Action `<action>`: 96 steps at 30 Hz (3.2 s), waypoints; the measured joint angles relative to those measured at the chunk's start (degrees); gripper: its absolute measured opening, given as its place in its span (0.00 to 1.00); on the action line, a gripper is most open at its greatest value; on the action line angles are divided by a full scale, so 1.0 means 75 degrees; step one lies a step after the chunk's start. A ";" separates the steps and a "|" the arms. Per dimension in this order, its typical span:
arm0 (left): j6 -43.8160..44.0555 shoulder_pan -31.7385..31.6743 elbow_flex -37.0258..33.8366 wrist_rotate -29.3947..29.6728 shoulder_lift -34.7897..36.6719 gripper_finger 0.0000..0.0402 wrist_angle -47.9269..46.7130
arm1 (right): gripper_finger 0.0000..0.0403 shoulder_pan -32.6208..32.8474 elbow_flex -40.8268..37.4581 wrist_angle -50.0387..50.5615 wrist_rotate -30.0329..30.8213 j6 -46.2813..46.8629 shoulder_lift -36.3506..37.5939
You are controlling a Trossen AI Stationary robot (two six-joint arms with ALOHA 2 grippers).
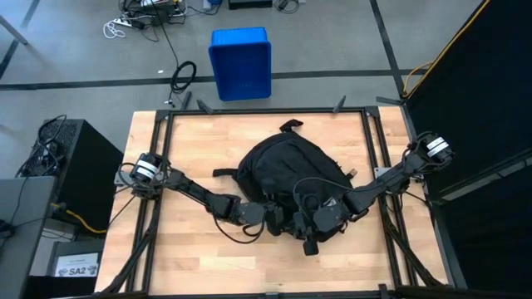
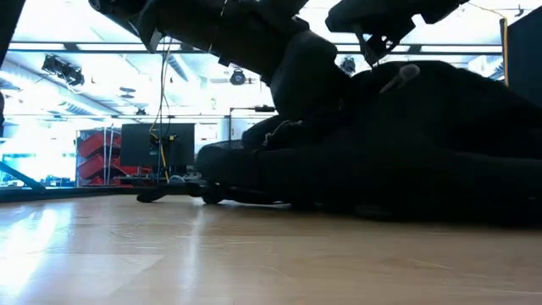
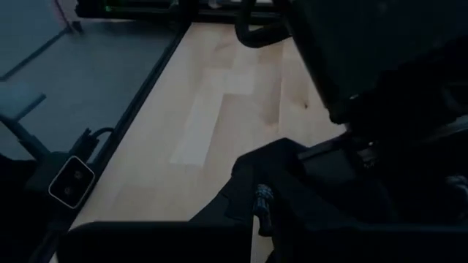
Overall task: Unpack backpack
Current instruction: Open the black backpack
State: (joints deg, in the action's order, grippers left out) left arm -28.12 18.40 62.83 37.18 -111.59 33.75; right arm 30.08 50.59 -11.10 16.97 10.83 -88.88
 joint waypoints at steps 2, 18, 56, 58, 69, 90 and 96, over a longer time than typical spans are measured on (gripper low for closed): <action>-0.0016 -0.0081 0.0000 -0.0324 -0.0067 0.43 0.0010 | 0.00 0.0050 0.0000 -0.0017 0.0132 0.0003 0.0000; -0.0656 0.0059 0.0009 -0.0430 0.0224 0.00 -0.1628 | 0.00 0.0607 0.0020 0.0427 0.0133 0.0334 0.0000; 0.0687 0.0810 -0.1166 0.1265 0.2350 0.00 -0.4025 | 0.00 0.1291 0.0026 0.5326 0.1609 0.4348 0.0762; 0.0834 0.0842 -0.1387 0.1226 0.2602 0.00 -0.3972 | 0.00 0.1301 0.0035 0.5815 0.1722 0.4883 0.0764; 0.0522 0.0774 -0.2783 0.0671 0.3302 0.01 -0.1230 | 0.00 0.1033 -0.0003 0.5507 0.1551 0.4405 0.0758; 0.0101 0.0762 -0.1250 -0.1488 0.1703 0.47 -0.0129 | 0.00 0.0549 -0.0003 0.4879 0.2121 0.3861 0.0746; -0.0016 0.0768 0.0792 -0.1127 0.0380 0.47 -0.2345 | 0.00 0.0488 -0.0003 0.4862 0.2160 0.3821 0.0746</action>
State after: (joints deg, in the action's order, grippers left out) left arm -28.24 24.16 68.77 28.73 -108.75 16.16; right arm 33.74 50.57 25.36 33.16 39.49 -83.29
